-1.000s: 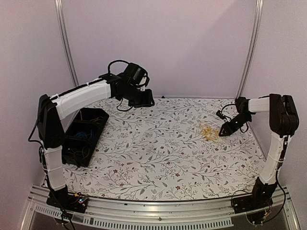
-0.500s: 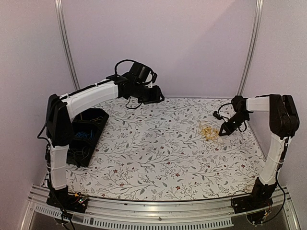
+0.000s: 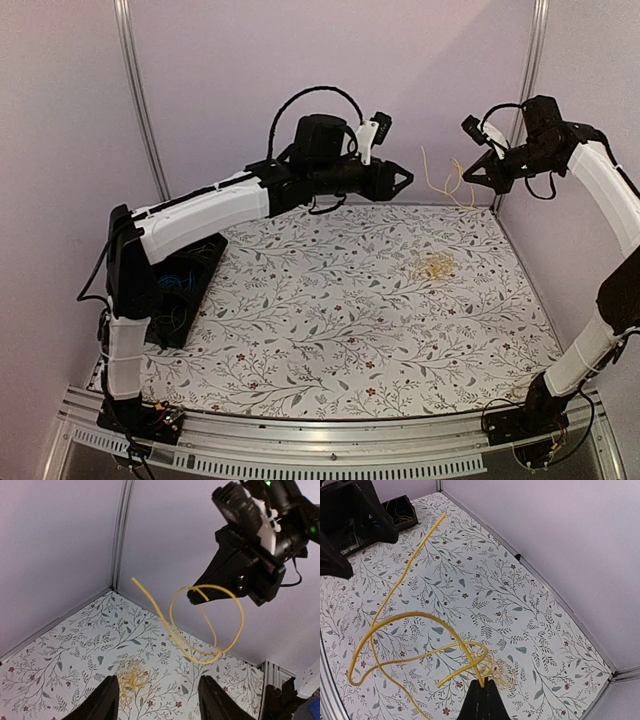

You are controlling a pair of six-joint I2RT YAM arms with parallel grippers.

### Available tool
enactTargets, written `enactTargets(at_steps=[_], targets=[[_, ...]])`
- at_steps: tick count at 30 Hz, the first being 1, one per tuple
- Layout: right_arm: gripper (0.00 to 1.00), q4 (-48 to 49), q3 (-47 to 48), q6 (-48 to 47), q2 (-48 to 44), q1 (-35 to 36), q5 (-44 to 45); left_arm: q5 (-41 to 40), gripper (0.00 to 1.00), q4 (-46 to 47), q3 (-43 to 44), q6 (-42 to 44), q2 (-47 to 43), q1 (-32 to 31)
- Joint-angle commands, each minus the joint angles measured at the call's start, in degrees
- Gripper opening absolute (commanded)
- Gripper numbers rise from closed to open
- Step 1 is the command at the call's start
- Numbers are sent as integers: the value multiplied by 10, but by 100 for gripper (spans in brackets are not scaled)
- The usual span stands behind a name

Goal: Untangle the cables

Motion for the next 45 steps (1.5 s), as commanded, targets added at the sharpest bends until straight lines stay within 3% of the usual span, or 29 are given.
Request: enactTargets(at_steps=[1, 10, 25, 38, 42, 45], targets=[[0, -58, 54, 30, 38, 4, -108, 18, 58, 90, 63, 29, 56, -41], [0, -77, 75, 24, 48, 19, -141, 25, 58, 141, 116, -13, 139, -55], [0, -47, 27, 48, 49, 32, -121, -25, 46, 216, -36, -13, 23, -44], [0, -22, 1, 57, 53, 39, -80, -12, 0, 202, -33, -58, 5, -18], [2, -1, -12, 76, 57, 40, -68, 15, 0, 203, -30, -69, -5, -17], [19, 15, -3, 98, 70, 45, -92, 43, 0, 206, -32, -84, -11, -17]])
